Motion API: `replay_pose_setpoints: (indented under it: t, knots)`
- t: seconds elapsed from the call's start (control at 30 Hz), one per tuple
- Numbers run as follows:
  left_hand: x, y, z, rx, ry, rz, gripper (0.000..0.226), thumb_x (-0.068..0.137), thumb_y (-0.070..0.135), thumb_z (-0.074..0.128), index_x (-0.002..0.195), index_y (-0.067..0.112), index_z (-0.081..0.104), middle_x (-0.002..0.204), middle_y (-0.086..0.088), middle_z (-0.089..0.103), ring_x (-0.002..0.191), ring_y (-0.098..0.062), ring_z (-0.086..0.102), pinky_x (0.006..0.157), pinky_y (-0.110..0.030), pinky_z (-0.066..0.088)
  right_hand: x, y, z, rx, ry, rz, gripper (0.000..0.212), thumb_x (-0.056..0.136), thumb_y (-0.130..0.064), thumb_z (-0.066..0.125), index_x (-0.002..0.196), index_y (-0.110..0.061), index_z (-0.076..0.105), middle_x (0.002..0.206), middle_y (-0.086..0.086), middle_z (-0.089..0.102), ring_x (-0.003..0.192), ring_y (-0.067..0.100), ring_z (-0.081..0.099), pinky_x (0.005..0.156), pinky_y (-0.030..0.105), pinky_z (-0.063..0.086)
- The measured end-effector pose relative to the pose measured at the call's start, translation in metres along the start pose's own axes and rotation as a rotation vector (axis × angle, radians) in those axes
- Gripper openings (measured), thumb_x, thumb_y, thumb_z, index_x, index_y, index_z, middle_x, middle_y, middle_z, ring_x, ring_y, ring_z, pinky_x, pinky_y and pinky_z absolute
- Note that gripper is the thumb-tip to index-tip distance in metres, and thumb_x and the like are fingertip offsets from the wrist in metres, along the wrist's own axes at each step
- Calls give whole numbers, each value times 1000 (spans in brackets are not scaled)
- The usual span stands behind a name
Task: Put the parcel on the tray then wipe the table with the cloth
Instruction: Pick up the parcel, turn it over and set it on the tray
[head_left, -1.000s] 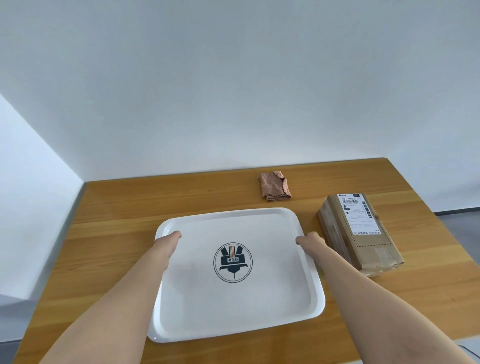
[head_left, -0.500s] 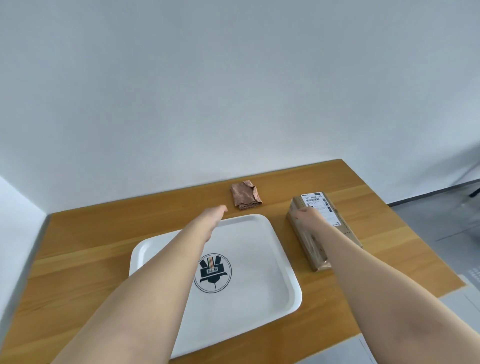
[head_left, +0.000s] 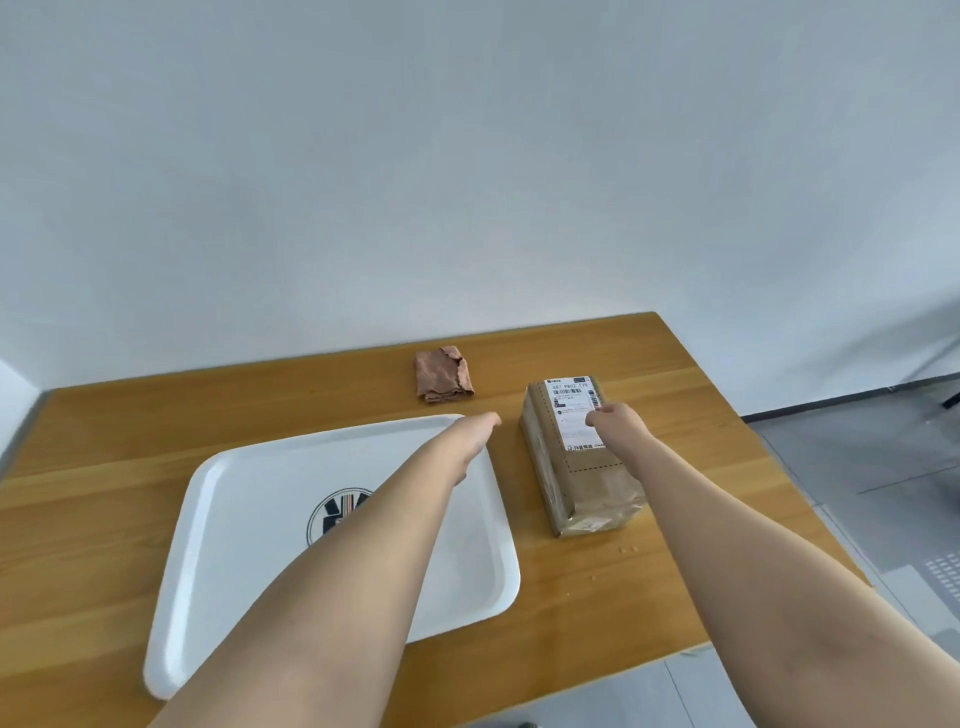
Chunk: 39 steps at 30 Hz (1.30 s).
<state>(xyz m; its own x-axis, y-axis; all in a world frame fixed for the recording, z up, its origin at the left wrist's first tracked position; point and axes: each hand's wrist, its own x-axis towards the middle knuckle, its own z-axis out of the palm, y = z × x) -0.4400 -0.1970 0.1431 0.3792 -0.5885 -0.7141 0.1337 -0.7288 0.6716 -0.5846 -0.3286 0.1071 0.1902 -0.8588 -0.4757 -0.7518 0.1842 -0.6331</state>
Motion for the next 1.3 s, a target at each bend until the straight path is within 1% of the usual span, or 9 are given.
replay_pose_setpoints:
  t: [0.1,0.3,0.47,0.53,0.67,0.73,0.83,1.0,1.3]
  knots:
    - [9,-1,25,-13,17,-10,56,100,32,38,150,9,25,157,-8,27,143,-24,30,116,-38,26,16,15,-12,6,5,3,50,91,-21,46,138,-5,40,137,16,45,119,33,47,100,43,41]
    - [28,-4,68,-63,44,-41,62,99,36,38,152,11,20,159,-6,21,146,-25,23,117,-40,23,47,48,-20,86,-95,90,66,93,-27,48,148,-7,19,150,15,30,133,35,34,104,43,34]
    - [44,-9,97,-104,59,-50,71,98,40,41,154,13,7,161,-5,12,147,-28,17,117,-41,19,68,72,-16,178,-247,127,74,84,-48,48,145,-10,30,135,13,49,118,31,50,99,44,43]
    - [51,-12,106,-108,64,-44,73,97,40,43,153,11,8,161,-6,15,147,-28,19,116,-40,21,78,80,-13,225,-292,129,72,82,-53,46,141,-12,36,128,11,55,109,29,57,92,43,48]
    - [60,-19,120,-138,53,-36,67,98,39,44,152,10,16,156,-6,28,142,-25,30,112,-35,26,68,77,-12,299,-356,130,57,95,-46,41,139,-10,39,121,13,61,92,24,64,61,29,50]
    - [62,-20,127,-174,48,-30,62,99,39,43,152,15,21,152,-5,37,137,-24,38,106,-34,31,71,80,-11,335,-384,133,54,97,-45,40,139,-11,39,119,13,62,87,23,65,58,28,50]
    - [62,-21,134,-233,36,-20,59,99,41,41,151,25,21,147,-3,44,130,-22,44,91,-33,33,72,82,-7,385,-397,142,56,96,-49,39,141,-15,37,121,13,61,93,26,65,64,31,52]
    - [65,-20,138,-284,38,4,57,99,40,41,151,27,20,142,-5,48,108,-19,49,85,-33,39,71,79,-4,369,-382,116,61,93,-53,39,141,-15,38,125,12,59,105,29,62,88,42,52]
    - [61,-4,127,-239,69,89,54,100,36,43,149,24,25,144,-5,47,127,-25,48,89,-34,40,63,56,-15,395,-366,63,58,94,-52,36,138,-15,41,120,12,61,103,29,62,92,46,51]
